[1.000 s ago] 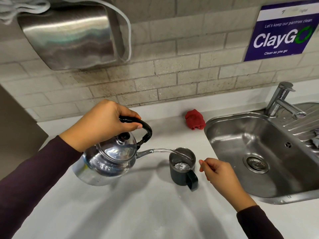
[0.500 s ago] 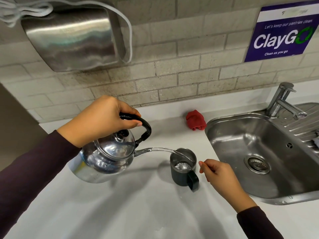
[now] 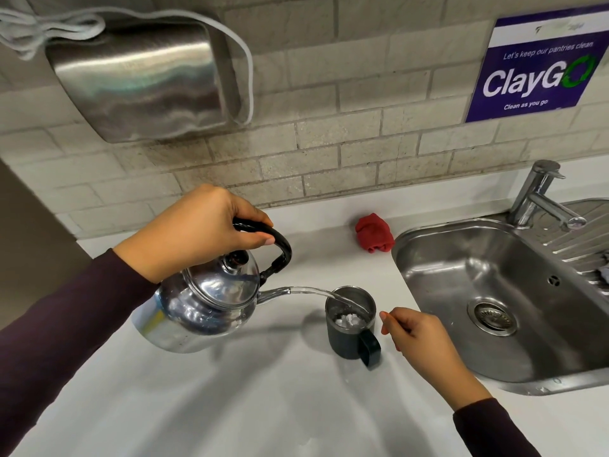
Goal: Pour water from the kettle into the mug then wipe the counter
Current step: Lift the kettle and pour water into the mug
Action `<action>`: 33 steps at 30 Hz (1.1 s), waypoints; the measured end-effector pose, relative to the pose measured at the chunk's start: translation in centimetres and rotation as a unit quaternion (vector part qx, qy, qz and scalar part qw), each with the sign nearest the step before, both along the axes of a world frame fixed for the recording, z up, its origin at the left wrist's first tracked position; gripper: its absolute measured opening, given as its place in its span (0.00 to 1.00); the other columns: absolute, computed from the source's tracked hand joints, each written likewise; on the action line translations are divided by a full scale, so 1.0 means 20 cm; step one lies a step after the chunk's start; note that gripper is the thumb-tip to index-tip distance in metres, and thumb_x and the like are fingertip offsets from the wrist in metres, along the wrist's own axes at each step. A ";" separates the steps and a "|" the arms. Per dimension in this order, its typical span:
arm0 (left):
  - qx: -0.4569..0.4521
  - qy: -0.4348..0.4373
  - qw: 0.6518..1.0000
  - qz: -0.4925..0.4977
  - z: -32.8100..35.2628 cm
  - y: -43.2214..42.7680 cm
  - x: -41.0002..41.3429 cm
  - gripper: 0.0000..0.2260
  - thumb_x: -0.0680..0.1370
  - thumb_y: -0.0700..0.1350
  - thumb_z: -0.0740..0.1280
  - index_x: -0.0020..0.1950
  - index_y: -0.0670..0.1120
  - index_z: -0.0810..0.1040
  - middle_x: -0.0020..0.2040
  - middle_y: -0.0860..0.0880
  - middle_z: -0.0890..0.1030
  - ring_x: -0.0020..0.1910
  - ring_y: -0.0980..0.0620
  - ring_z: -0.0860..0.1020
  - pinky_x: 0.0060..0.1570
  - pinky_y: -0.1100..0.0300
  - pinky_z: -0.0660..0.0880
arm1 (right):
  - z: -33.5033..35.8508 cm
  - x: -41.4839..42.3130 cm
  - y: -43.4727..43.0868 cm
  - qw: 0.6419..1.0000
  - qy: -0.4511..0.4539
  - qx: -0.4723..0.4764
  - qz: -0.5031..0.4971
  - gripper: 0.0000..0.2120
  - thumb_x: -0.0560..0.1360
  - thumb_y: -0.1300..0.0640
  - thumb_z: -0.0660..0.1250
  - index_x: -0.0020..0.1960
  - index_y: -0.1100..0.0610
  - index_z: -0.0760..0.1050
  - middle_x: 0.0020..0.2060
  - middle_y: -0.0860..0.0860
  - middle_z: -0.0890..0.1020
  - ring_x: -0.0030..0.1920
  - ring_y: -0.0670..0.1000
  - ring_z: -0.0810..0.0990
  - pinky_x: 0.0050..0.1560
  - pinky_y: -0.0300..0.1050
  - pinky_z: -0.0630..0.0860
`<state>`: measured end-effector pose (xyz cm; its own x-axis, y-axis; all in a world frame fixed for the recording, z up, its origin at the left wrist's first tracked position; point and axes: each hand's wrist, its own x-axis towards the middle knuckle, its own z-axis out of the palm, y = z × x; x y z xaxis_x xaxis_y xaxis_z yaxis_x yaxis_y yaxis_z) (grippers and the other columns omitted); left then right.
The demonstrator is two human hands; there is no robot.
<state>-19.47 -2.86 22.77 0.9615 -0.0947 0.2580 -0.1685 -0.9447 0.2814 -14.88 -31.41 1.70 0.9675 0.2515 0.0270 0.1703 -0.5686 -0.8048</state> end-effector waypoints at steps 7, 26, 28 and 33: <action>0.007 -0.002 1.000 -0.002 0.01 -0.01 0.00 0.10 0.66 0.54 0.75 0.47 0.57 0.84 0.33 0.72 0.77 0.35 0.75 0.76 0.35 0.76 0.71 | 0.02 -0.01 0.00 1.000 -0.003 -0.008 0.003 0.15 0.77 0.52 0.64 0.32 0.55 0.77 0.24 0.30 0.76 0.27 0.38 0.74 0.30 0.37 0.67; -0.142 -0.043 0.988 0.053 -0.12 0.09 -0.09 0.08 0.66 0.52 0.75 0.42 0.62 0.83 0.36 0.66 0.84 0.37 0.67 0.80 0.36 0.72 0.76 | 0.01 -0.01 -0.01 1.000 -0.021 -0.004 0.001 0.16 0.76 0.51 0.64 0.31 0.54 0.77 0.19 0.47 0.72 0.24 0.46 0.69 0.30 0.41 0.69; -0.178 -0.056 0.980 0.069 -0.18 0.12 -0.11 0.08 0.66 0.52 0.76 0.40 0.63 0.82 0.37 0.72 0.81 0.36 0.69 0.80 0.36 0.77 0.73 | 0.00 -0.01 -0.01 1.000 -0.024 -0.008 0.003 0.16 0.76 0.51 0.64 0.32 0.55 0.77 0.21 0.44 0.75 0.24 0.45 0.69 0.29 0.38 0.68; -0.328 -0.097 0.932 0.119 -0.36 0.23 -0.13 0.08 0.66 0.45 0.77 0.39 0.58 0.83 0.35 0.66 0.84 0.36 0.68 0.81 0.35 0.79 0.72 | 0.01 -0.03 -0.01 1.000 -0.030 -0.009 0.002 0.16 0.76 0.51 0.64 0.32 0.56 0.77 0.20 0.46 0.73 0.25 0.45 0.69 0.29 0.37 0.67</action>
<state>-22.08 1.71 15.56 0.8643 0.3548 0.3566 -0.0840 -0.5972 0.7977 -15.40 -31.56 1.85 0.9634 0.2558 0.0801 0.2196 -0.5818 -0.7831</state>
